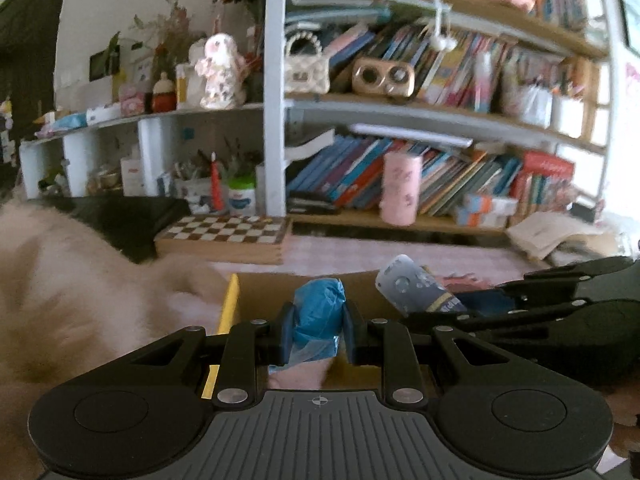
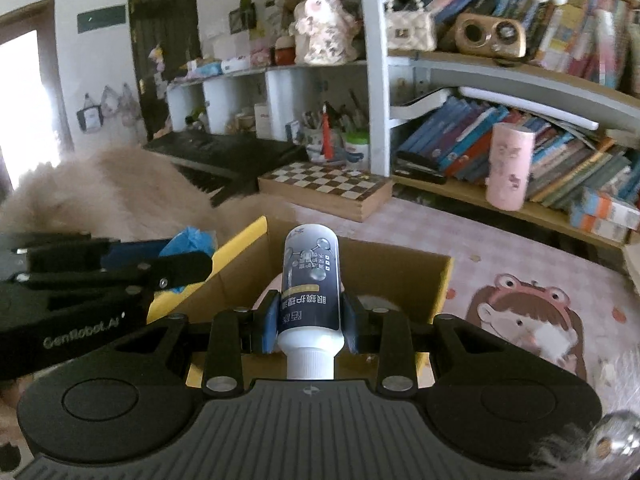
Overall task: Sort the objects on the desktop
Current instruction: 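Lower the blue item and white bottle into the yellow box with both tools, then open both tools to release the items into the box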
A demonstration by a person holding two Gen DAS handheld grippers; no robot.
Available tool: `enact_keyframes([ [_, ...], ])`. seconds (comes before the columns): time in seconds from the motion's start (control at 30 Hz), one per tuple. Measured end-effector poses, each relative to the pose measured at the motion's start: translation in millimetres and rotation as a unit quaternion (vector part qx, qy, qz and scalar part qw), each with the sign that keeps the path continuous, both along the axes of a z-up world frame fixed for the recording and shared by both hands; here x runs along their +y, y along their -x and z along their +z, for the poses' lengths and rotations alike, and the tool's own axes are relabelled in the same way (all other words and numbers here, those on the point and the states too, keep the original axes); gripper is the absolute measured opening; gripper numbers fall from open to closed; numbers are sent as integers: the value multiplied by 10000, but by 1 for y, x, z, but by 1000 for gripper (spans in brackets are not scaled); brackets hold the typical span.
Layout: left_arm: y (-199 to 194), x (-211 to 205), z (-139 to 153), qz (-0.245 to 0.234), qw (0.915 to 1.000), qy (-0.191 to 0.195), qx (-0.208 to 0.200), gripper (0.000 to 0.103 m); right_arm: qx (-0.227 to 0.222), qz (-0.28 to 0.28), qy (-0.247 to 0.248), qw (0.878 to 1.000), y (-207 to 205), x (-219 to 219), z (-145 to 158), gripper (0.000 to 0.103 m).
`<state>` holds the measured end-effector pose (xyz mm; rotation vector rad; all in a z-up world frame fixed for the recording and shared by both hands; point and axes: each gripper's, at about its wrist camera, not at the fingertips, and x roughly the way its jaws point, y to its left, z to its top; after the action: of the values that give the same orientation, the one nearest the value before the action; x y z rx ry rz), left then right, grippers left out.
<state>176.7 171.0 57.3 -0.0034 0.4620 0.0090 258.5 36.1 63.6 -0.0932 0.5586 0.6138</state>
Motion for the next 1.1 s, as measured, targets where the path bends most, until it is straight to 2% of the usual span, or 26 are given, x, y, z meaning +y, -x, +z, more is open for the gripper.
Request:
enact_keyframes([
  [0.1,-20,2,-10,23,9995,-182,261,24,211,167,215,9994,-21,11,-14,30],
  [0.27,-44,1,-32,-19,9968,-255,760,24,545,470,748,9946,-43,25,-42,30],
  [0.47,-58,-6,-53,-156,9925,-305,1174,24,911,957,1424,9810,-53,38,-70,30],
  [0.53,-61,-7,-59,-164,9908,-339,1301,24,869,1093,1497,9788,-51,39,-70,30],
  [0.7,-65,-8,-67,-189,9867,-292,1591,24,1157,1100,1614,9739,-58,38,-75,30],
  [0.83,-68,-5,-72,-121,9839,-262,1765,24,1213,1126,1690,9716,-61,40,-75,30],
  [0.97,-66,-3,-73,-30,9840,-229,1766,24,1187,1108,1679,9723,-61,40,-75,30],
  [1.1,-61,-3,-69,47,9856,-197,1677,29,912,1014,1577,9780,-55,36,-71,30],
])
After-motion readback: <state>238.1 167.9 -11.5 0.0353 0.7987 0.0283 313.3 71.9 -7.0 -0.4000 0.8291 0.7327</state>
